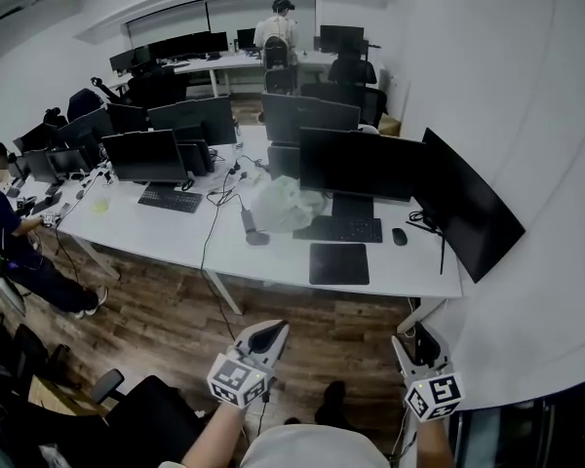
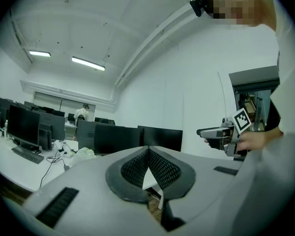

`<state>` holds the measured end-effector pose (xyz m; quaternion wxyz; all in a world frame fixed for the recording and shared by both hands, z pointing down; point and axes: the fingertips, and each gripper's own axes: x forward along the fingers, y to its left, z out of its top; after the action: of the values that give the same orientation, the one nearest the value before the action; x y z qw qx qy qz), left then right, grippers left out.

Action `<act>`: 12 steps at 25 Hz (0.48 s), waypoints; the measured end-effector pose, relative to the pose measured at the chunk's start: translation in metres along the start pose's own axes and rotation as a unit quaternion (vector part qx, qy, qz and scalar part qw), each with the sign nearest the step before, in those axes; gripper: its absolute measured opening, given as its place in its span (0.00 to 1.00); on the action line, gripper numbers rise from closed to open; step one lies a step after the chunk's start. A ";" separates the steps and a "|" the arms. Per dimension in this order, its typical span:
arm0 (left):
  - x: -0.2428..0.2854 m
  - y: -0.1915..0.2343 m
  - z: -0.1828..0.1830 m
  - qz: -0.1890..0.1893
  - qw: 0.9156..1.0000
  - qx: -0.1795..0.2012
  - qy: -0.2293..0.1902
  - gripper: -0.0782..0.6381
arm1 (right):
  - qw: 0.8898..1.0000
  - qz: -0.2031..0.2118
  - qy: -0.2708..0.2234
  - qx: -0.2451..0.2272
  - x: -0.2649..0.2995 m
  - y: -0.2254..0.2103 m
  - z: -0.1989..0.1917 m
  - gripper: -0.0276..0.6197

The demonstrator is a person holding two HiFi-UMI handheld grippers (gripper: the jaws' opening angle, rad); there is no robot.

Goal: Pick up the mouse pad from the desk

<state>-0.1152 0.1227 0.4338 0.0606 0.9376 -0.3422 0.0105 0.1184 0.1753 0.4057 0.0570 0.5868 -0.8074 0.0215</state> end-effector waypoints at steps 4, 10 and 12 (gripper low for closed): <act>0.036 0.006 -0.002 -0.001 1.000 0.000 0.004 0.13 | 1.000 0.010 0.008 0.006 0.029 -0.025 -0.007 0.42; 0.088 0.023 -0.003 0.010 1.000 0.002 0.015 0.13 | 0.999 0.032 0.013 0.014 0.075 -0.066 -0.017 0.42; 0.103 0.030 -0.001 0.020 1.000 0.002 0.017 0.13 | 0.999 0.039 0.016 0.015 0.088 -0.080 -0.019 0.42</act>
<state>-0.0553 0.0344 0.4447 0.0640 0.9305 -0.3595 0.0282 0.1684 0.0691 0.4321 0.0603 0.5550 -0.8284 0.0451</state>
